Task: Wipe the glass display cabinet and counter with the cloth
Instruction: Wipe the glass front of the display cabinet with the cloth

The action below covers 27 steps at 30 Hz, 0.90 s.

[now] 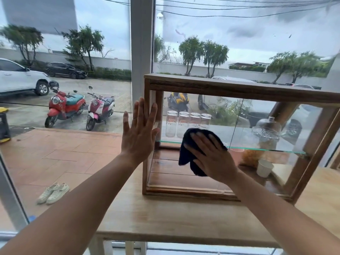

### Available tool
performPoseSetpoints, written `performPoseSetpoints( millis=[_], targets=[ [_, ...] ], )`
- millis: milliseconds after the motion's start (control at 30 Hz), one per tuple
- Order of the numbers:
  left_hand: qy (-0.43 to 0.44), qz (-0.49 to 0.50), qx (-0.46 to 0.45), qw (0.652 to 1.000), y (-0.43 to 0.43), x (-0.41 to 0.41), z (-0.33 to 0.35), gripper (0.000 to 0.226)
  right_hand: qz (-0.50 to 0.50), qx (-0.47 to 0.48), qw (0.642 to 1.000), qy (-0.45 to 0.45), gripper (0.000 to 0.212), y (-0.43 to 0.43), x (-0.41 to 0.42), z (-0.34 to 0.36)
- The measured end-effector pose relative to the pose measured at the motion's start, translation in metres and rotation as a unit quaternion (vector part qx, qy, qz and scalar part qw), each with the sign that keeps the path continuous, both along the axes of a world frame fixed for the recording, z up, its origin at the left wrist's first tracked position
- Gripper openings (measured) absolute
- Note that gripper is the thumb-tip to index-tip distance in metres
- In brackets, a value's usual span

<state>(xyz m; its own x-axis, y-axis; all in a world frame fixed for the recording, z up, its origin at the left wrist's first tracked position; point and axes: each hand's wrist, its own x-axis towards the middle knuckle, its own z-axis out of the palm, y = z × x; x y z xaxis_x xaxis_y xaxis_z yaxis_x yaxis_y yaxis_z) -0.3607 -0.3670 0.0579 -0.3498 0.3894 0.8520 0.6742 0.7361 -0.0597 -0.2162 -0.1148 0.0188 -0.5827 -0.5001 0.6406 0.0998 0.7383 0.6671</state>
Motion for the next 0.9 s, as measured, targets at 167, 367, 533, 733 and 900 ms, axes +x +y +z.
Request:
performPoseSetpoints(
  millis=[167, 367, 533, 733, 900],
  targets=[
    [-0.013, -0.008, 0.001, 1.000, 0.001, -0.001, 0.000, 0.080, -0.002, -0.179, 0.976, 0.123, 0.055, -0.028, -0.024, 0.060],
    [-0.028, -0.011, -0.010, 1.000, 0.000, -0.002, 0.001, 0.085, 0.031, -0.091, 0.995, -0.005, 0.058, -0.068, -0.047, -0.043],
    [-0.035, -0.017, -0.010, 0.999, 0.001, -0.002, 0.001, 0.087, 0.036, -0.029, 0.990, -0.134, 0.055, -0.087, -0.047, -0.112],
    [-0.027, -0.012, -0.012, 1.000, 0.000, 0.000, 0.002, 0.084, 0.027, 0.018, 0.988, -0.154, 0.053, -0.060, -0.028, -0.103],
    [-0.020, -0.011, -0.008, 1.000, 0.001, 0.001, 0.001, 0.082, -0.025, 0.049, 0.991, -0.122, 0.069, 0.010, 0.025, -0.099]
  ],
)
